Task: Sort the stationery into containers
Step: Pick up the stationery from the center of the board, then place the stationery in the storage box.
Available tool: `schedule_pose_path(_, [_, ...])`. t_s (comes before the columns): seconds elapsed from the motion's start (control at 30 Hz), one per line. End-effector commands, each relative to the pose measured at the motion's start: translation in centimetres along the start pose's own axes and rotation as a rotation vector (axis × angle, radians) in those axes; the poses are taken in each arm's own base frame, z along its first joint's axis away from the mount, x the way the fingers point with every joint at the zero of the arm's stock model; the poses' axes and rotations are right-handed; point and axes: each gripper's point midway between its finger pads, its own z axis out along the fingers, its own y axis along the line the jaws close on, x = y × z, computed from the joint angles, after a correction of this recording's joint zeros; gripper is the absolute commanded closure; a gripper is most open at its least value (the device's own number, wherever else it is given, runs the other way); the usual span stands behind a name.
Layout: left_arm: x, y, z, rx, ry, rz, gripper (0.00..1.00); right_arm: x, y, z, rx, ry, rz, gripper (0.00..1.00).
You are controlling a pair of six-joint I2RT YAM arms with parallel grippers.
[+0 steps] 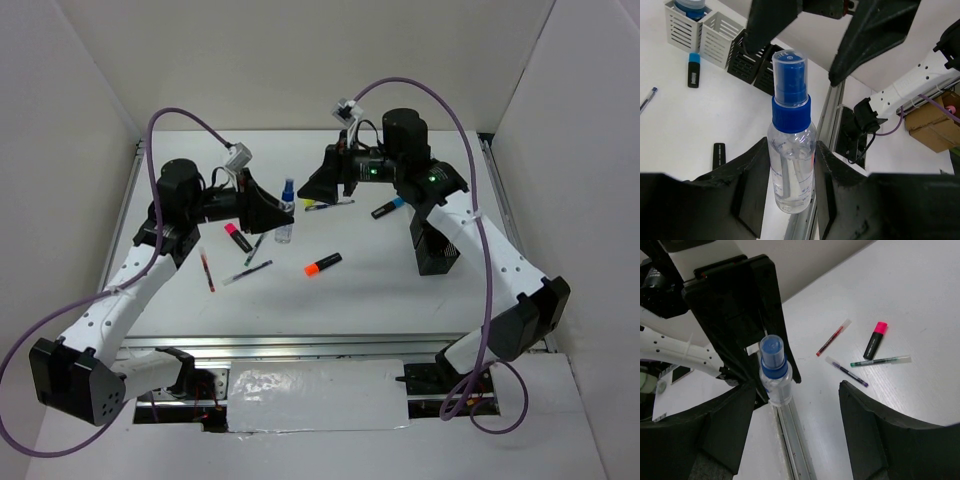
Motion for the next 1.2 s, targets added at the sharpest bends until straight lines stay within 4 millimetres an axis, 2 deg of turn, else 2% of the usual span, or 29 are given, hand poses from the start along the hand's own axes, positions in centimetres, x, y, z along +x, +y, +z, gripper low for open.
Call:
schedule_pose_path(0.0, [-0.5, -1.1, 0.3, 0.053, -0.01, 0.065, 0.87, -2.8, 1.1, 0.2, -0.022, -0.061, -0.053, 0.26])
schedule_pose_path(0.13, [-0.5, -1.2, 0.4, 0.061, -0.009, 0.06, 0.87, -3.1, 1.5, 1.1, -0.037, -0.056, -0.064, 0.27])
schedule_pose_path(0.4, [-0.4, -0.9, 0.5, 0.053, -0.01, 0.051, 0.87, -3.0, 1.4, 1.9, -0.055, -0.048, -0.043, 0.48])
schedule_pose_path(0.63, [-0.5, -0.4, 0.8, 0.048, -0.009, 0.046, 0.87, -2.7, 1.5, 2.3, -0.076, -0.037, -0.029, 0.53])
schedule_pose_path(1.0, [-0.4, 0.0, 0.8, 0.028, -0.009, 0.049, 0.84, -1.7, 1.9, 3.4, -0.105, -0.009, -0.015, 0.66])
schedule_pose_path(1.1, [-0.1, 0.2, 0.8, 0.02, 0.0, 0.041, 0.78, -1.6, 2.0, 3.4, -0.111, -0.006, -0.017, 0.78])
schedule_pose_path(1.13, [0.0, 0.2, 0.8, 0.016, 0.002, 0.04, 0.67, -1.5, 2.2, 3.3, -0.115, -0.003, -0.021, 0.82])
schedule_pose_path(1.17, [0.1, 0.4, 0.7, 0.008, 0.004, 0.037, 0.59, -1.6, 2.1, 3.0, -0.103, -0.007, -0.025, 0.91])
